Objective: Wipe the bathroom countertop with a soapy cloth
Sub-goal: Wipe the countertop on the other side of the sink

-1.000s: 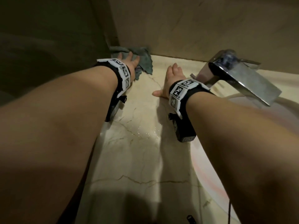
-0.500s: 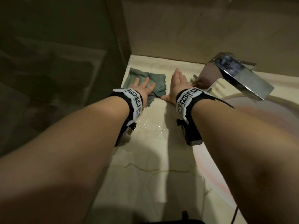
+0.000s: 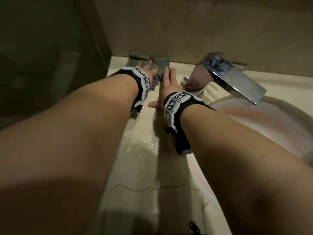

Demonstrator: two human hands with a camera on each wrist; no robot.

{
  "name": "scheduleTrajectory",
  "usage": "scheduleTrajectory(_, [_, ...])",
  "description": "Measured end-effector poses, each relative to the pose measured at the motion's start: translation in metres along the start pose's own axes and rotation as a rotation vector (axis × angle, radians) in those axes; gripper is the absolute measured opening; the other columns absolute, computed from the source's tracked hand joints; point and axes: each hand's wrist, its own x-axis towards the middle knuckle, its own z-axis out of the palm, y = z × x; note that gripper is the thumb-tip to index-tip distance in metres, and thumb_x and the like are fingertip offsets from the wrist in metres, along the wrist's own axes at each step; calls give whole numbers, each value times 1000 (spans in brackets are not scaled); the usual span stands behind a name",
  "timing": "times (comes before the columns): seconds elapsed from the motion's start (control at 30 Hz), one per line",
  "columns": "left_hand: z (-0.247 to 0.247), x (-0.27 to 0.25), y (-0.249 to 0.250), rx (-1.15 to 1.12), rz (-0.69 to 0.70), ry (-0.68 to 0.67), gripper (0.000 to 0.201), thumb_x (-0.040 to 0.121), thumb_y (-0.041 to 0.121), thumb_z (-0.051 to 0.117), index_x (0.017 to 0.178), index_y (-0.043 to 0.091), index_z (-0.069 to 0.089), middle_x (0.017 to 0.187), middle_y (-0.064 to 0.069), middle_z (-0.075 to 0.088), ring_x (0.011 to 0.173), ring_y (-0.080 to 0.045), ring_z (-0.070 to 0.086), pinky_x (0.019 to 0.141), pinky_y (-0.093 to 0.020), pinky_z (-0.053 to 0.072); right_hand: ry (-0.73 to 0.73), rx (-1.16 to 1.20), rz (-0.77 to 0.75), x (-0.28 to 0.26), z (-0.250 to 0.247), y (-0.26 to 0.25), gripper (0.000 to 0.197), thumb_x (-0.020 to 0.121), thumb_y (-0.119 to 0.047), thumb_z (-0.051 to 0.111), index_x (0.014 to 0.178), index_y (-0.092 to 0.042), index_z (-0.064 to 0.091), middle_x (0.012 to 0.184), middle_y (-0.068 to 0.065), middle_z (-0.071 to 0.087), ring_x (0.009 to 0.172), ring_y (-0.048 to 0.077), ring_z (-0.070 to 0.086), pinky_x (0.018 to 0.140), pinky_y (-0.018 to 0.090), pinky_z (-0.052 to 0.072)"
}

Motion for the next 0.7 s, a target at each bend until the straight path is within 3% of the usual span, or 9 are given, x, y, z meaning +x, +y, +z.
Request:
scheduleTrajectory(0.13, [-5, 4, -5, -61, 40, 3, 72, 100, 16, 42, 152, 27, -6, 160, -1, -16, 148, -33, -9, 120, -49, 7, -4, 9, 2, 4, 3, 3, 131, 69, -47, 76, 146, -19, -28, 156, 2, -28, 148, 24, 7, 118, 35, 21])
scheduleTrajectory(0.5, [3, 1, -72, -86, -98, -10, 71, 99, 6, 43, 153, 24, 1, 160, -3, -13, 148, -32, -6, 120, -45, 8, -9, -24, 12, -1, -1, 0, 126, 71, -50, 73, 148, -19, -23, 157, 1, -24, 148, 26, 9, 117, 38, 22])
scheduleTrajectory(0.57, [1, 5, -73, -167, -153, -61, 66, 101, 16, 41, 153, 24, 1, 160, -5, -14, 148, -31, -7, 121, -46, 5, -14, -28, 18, -2, -2, -1, 125, 72, -49, 73, 148, -20, -22, 157, 1, -24, 148, 26, 8, 117, 39, 21])
scheduleTrajectory(0.63, [-2, 8, -74, -275, -197, -85, 58, 103, 33, 28, 153, 23, 1, 160, -6, -14, 149, -29, -7, 121, -46, 5, -15, -39, 23, -2, -2, -2, 125, 72, -50, 73, 148, -20, -21, 157, 1, -24, 148, 27, 8, 117, 40, 21])
scheduleTrajectory(0.7, [-6, 10, -75, -343, -224, -73, 57, 103, 39, 20, 153, 20, 2, 161, -8, -10, 149, -27, -5, 121, -43, 5, -8, -58, 21, -2, -2, -2, 126, 71, -52, 73, 148, -20, -21, 158, 2, -23, 148, 27, 9, 117, 40, 22])
